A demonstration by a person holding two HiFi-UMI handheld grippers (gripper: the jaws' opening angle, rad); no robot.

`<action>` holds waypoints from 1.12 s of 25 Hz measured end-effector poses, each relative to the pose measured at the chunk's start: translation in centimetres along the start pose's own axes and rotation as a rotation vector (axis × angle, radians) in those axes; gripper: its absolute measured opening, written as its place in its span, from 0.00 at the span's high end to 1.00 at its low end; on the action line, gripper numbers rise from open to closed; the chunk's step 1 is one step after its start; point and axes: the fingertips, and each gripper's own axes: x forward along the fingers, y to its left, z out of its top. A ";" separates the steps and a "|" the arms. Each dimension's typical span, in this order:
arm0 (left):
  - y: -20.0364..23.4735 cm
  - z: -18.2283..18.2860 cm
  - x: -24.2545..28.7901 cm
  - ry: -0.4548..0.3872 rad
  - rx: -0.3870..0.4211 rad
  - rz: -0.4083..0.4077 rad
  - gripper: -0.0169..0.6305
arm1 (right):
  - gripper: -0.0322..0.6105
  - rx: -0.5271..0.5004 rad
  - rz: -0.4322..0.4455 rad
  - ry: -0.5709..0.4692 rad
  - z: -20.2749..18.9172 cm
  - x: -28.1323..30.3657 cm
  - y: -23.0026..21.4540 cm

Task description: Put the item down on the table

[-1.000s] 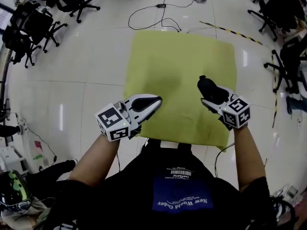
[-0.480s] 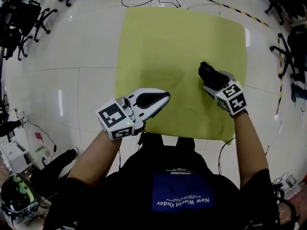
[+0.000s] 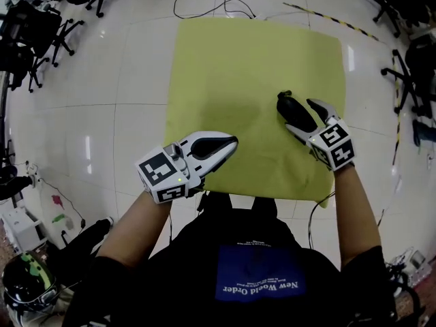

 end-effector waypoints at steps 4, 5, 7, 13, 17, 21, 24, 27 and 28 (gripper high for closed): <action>-1.7 3.9 -1.4 -0.069 0.025 -0.004 0.97 | 0.39 0.080 0.021 -0.262 6.7 -7.4 0.6; -2.2 5.0 -1.6 -0.089 0.027 -0.005 0.97 | 0.39 0.099 0.042 -0.332 8.1 -9.6 0.9; -3.4 7.3 -2.1 -0.126 0.034 -0.001 0.97 | 0.45 0.125 0.075 -0.459 10.3 -14.0 1.8; -7.8 12.5 -4.0 -0.200 0.126 -0.001 0.97 | 0.83 0.236 0.146 -0.752 13.5 -23.7 6.3; -10.3 13.1 -5.0 -0.221 0.165 0.001 0.97 | 0.96 0.287 0.169 -0.789 11.9 -25.4 7.8; -11.4 12.4 -5.5 -0.233 0.181 0.007 0.97 | 0.96 0.304 0.151 -0.808 10.3 -25.9 7.1; -11.6 12.0 -5.9 -0.245 0.183 0.016 0.97 | 0.97 0.302 0.147 -0.803 11.4 -26.1 7.5; -11.7 12.1 -5.7 -0.250 0.186 0.021 0.97 | 0.97 0.271 0.166 -0.806 11.9 -26.2 7.6; -11.7 12.2 -5.7 -0.249 0.189 0.021 0.97 | 0.97 0.259 0.169 -0.803 12.0 -26.2 7.6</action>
